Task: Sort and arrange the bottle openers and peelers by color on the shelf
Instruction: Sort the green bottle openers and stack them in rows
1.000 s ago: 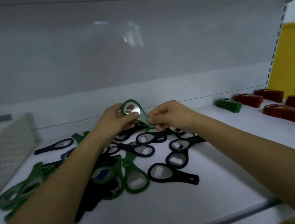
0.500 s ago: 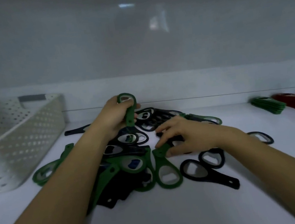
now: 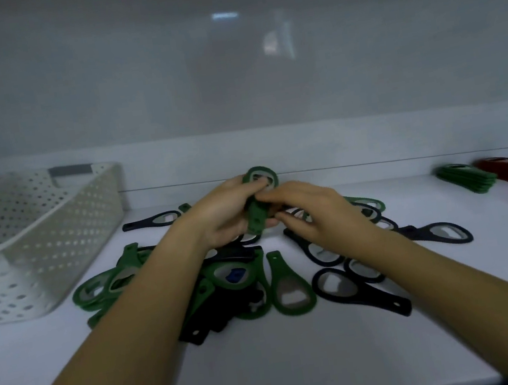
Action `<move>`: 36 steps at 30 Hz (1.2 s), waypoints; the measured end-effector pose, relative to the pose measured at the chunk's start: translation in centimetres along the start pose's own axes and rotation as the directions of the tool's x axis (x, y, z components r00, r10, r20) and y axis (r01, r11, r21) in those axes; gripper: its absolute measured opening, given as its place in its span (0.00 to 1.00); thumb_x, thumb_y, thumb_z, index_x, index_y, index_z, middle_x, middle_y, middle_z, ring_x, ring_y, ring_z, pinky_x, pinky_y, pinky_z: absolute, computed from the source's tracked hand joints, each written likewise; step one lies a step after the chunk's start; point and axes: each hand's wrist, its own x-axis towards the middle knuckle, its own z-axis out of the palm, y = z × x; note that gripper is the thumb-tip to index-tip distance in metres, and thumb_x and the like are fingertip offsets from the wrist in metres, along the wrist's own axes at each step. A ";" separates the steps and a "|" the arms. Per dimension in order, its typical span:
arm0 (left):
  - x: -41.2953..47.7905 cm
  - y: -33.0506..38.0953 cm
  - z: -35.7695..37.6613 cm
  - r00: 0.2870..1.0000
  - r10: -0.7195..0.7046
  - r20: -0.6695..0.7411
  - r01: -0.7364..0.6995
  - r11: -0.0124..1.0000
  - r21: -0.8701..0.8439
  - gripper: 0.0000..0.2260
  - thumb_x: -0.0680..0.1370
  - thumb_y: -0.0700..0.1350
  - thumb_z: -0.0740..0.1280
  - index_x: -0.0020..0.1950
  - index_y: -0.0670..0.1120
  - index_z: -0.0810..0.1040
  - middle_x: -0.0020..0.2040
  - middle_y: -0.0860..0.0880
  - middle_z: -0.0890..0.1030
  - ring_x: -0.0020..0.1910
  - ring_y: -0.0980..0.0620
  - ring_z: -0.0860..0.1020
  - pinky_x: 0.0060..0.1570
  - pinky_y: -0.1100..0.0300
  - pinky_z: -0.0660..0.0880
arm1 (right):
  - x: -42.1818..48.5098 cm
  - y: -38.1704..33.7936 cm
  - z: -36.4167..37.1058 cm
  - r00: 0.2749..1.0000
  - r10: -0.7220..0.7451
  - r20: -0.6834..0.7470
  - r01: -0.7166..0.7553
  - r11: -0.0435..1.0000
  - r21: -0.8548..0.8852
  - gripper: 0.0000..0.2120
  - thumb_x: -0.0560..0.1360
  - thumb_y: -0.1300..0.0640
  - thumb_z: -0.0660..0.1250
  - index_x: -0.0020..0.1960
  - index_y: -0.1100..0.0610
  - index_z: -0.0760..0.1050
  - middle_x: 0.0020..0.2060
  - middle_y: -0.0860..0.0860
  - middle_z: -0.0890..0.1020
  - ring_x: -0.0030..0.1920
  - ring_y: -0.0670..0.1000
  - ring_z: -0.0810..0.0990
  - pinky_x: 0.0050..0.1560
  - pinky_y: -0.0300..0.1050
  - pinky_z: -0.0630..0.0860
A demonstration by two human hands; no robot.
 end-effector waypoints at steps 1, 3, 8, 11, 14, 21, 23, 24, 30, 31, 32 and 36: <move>0.1 0.0 0.0 0.999 0.034 -0.039 -0.034 0.999 0.008 0.10 0.81 0.41 0.58 0.61 0.40 0.71 0.45 0.43 0.79 0.39 0.51 0.80 0.38 0.60 0.81 | 0.1 -0.3 -0.1 0.998 0.069 0.010 -0.070 0.994 0.084 0.17 0.75 0.64 0.63 0.63 0.57 0.74 0.53 0.48 0.79 0.53 0.43 0.76 0.56 0.31 0.72; 0.2 0.2 -0.5 0.988 0.072 -0.135 -0.072 0.997 0.000 0.09 0.81 0.38 0.57 0.61 0.42 0.69 0.44 0.44 0.79 0.36 0.52 0.78 0.33 0.62 0.80 | 0.3 -0.7 -0.7 0.978 0.207 -0.003 -0.202 0.960 0.192 0.14 0.74 0.64 0.65 0.59 0.56 0.75 0.51 0.45 0.79 0.52 0.41 0.77 0.57 0.33 0.73; 0.2 0.5 -1.9 0.973 0.084 -0.214 -0.094 0.995 -0.035 0.11 0.81 0.39 0.56 0.64 0.47 0.67 0.48 0.43 0.80 0.33 0.53 0.77 0.30 0.62 0.76 | 0.1 -1.9 -2.5 0.715 0.342 0.610 -0.462 0.886 0.044 0.26 0.67 0.43 0.72 0.63 0.43 0.69 0.57 0.36 0.72 0.56 0.35 0.69 0.58 0.33 0.68; 0.1 0.5 -2.2 0.977 0.048 -0.206 -0.075 0.989 -0.126 0.13 0.81 0.39 0.56 0.63 0.54 0.68 0.48 0.41 0.79 0.33 0.52 0.76 0.32 0.60 0.76 | -0.2 -2.1 -2.1 0.618 0.327 0.715 -0.429 0.902 -0.041 0.32 0.66 0.42 0.73 0.67 0.41 0.64 0.58 0.36 0.68 0.59 0.38 0.66 0.59 0.35 0.64; 0.0 0.6 -2.2 0.982 -0.003 -0.190 -0.030 0.985 -0.171 0.10 0.82 0.42 0.57 0.57 0.55 0.71 0.49 0.42 0.78 0.36 0.51 0.76 0.38 0.55 0.75 | 0.0 -2.0 -2.0 0.638 0.346 0.688 -0.449 0.893 -0.032 0.31 0.66 0.44 0.73 0.66 0.42 0.66 0.56 0.38 0.70 0.57 0.40 0.69 0.56 0.34 0.68; 0.2 0.3 -2.3 0.983 -0.100 -0.156 0.067 0.977 -0.204 0.10 0.81 0.49 0.59 0.59 0.50 0.74 0.49 0.43 0.80 0.38 0.51 0.79 0.39 0.55 0.77 | 0.5 0.6 -3.4 0.665 0.703 0.253 -0.720 0.512 0.469 0.11 0.73 0.64 0.68 0.55 0.64 0.78 0.34 0.53 0.80 0.27 0.42 0.76 0.33 0.31 0.75; 0.2 0.2 -2.0 0.979 -0.122 -0.163 0.084 0.971 -0.222 0.08 0.80 0.49 0.60 0.54 0.47 0.75 0.47 0.42 0.80 0.41 0.49 0.78 0.44 0.53 0.77 | 0.4 1.2 -3.3 0.646 0.761 0.069 -0.636 0.485 0.600 0.10 0.74 0.66 0.67 0.54 0.66 0.77 0.35 0.54 0.79 0.28 0.42 0.78 0.36 0.32 0.78; 0.2 0.2 -1.8 0.978 -0.131 -0.165 0.091 0.969 -0.228 0.09 0.80 0.49 0.61 0.53 0.46 0.75 0.46 0.42 0.80 0.42 0.48 0.79 0.45 0.53 0.76 | 0.5 1.2 -3.1 0.652 0.757 -0.027 -0.598 0.536 0.596 0.08 0.74 0.66 0.67 0.53 0.63 0.77 0.37 0.54 0.80 0.31 0.43 0.80 0.40 0.33 0.79; 0.2 0.0 -0.7 0.996 -0.081 -0.033 0.070 0.964 -0.258 0.11 0.79 0.50 0.61 0.51 0.42 0.74 0.46 0.39 0.81 0.41 0.43 0.82 0.39 0.54 0.81 | 0.5 -1.5 -0.7 0.912 0.401 -0.092 -0.346 0.869 0.354 0.08 0.72 0.64 0.70 0.48 0.55 0.78 0.43 0.48 0.78 0.41 0.42 0.80 0.45 0.30 0.75; 0.3 -0.1 -0.6 0.998 -0.055 -0.017 0.051 0.977 -0.206 0.10 0.80 0.48 0.60 0.52 0.42 0.73 0.47 0.39 0.81 0.43 0.44 0.82 0.38 0.56 0.81 | 0.4 -1.7 -0.1 0.948 0.312 -0.061 -0.280 0.910 0.305 0.08 0.72 0.65 0.70 0.49 0.57 0.79 0.44 0.49 0.78 0.43 0.44 0.80 0.48 0.31 0.76; 0.3 -0.1 -0.6 0.999 -0.026 -0.032 0.020 0.989 -0.150 0.07 0.80 0.44 0.59 0.52 0.42 0.73 0.47 0.40 0.80 0.43 0.46 0.81 0.35 0.58 0.81 | 0.3 -1.7 0.2 0.964 0.262 -0.040 -0.240 0.926 0.291 0.09 0.72 0.66 0.69 0.51 0.59 0.79 0.45 0.49 0.78 0.45 0.45 0.80 0.50 0.33 0.76; 0.6 0.1 -1.3 0.977 0.055 -0.205 -0.100 0.971 -0.215 0.13 0.80 0.35 0.56 0.63 0.46 0.68 0.44 0.41 0.78 0.38 0.49 0.79 0.37 0.54 0.78 | 0.3 -2.1 -0.2 0.944 0.329 -0.028 -0.301 0.894 0.332 0.07 0.73 0.64 0.68 0.47 0.54 0.75 0.43 0.44 0.78 0.44 0.43 0.78 0.49 0.37 0.76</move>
